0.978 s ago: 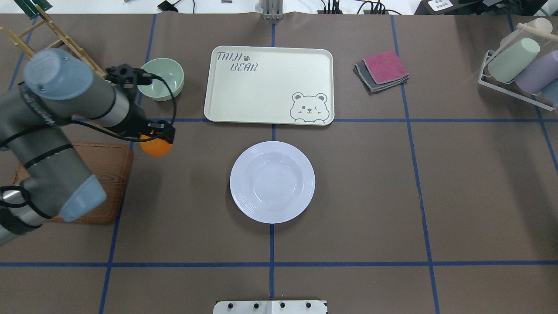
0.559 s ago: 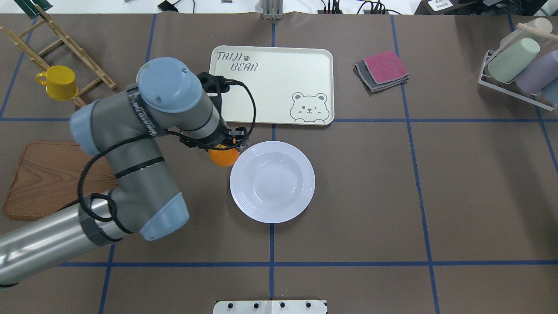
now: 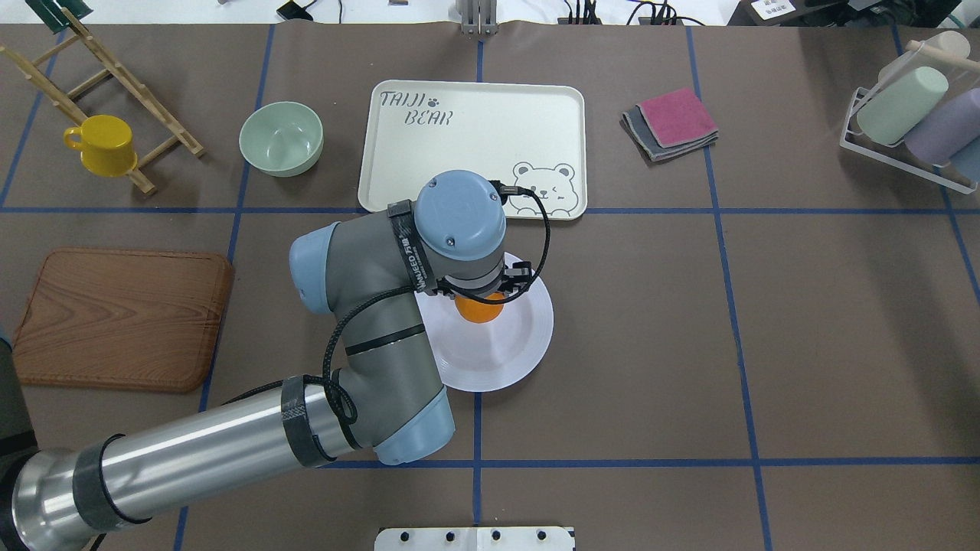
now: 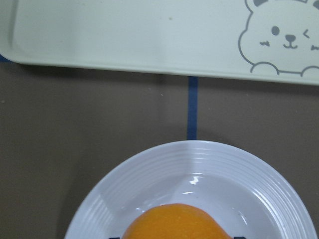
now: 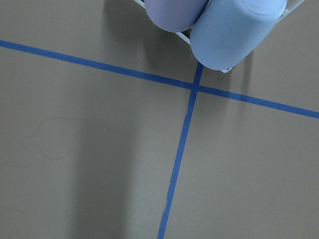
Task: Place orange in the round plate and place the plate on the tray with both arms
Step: 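Carry the orange with the left gripper and lower it onto the white plate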
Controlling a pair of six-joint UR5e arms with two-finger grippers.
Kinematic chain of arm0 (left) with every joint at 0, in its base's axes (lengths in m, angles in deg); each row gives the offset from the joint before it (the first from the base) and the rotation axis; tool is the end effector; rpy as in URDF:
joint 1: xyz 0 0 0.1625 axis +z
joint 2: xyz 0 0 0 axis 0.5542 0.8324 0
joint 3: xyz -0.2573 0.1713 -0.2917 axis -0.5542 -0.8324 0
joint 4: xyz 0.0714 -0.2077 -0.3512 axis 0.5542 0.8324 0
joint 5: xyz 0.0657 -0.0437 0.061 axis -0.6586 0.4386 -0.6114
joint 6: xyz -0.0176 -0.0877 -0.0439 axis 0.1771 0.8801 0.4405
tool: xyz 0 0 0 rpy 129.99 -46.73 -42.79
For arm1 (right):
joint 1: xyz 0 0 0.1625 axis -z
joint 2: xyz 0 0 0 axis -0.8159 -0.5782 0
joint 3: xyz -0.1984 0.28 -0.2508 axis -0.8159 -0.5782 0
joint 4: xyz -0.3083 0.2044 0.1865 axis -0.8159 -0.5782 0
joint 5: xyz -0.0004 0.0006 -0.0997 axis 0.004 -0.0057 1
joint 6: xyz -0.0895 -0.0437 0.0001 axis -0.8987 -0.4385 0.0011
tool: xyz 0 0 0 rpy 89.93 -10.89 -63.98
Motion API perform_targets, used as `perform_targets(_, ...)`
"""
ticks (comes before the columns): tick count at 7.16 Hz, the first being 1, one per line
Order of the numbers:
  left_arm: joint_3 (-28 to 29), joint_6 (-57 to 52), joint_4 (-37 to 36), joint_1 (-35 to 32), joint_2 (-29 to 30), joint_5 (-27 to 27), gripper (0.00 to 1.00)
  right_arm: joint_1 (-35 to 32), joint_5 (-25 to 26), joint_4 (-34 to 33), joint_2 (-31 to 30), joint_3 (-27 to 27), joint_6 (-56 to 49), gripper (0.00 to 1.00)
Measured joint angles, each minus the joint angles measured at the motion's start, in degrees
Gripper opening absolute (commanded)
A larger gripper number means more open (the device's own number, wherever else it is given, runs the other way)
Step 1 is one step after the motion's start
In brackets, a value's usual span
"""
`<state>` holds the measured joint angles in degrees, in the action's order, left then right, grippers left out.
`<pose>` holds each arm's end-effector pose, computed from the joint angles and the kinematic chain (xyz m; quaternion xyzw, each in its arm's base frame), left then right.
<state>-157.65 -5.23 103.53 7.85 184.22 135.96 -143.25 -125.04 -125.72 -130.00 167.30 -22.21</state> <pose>0.6210 -0.4251 0.1430 0.0550 0.4100 -0.0312 0.9099 0.0522 -0.4616 0.5951 0.0407 -0.3754 -0.1035 0.9202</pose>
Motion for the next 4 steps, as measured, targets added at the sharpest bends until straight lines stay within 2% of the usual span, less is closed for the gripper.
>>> perform_targets(4, -0.7, -0.1, 0.2, 2.6, -0.5, -2.5, 0.99, 0.3, -0.7, 0.0, 0.3, 0.2, -0.1, 1.0)
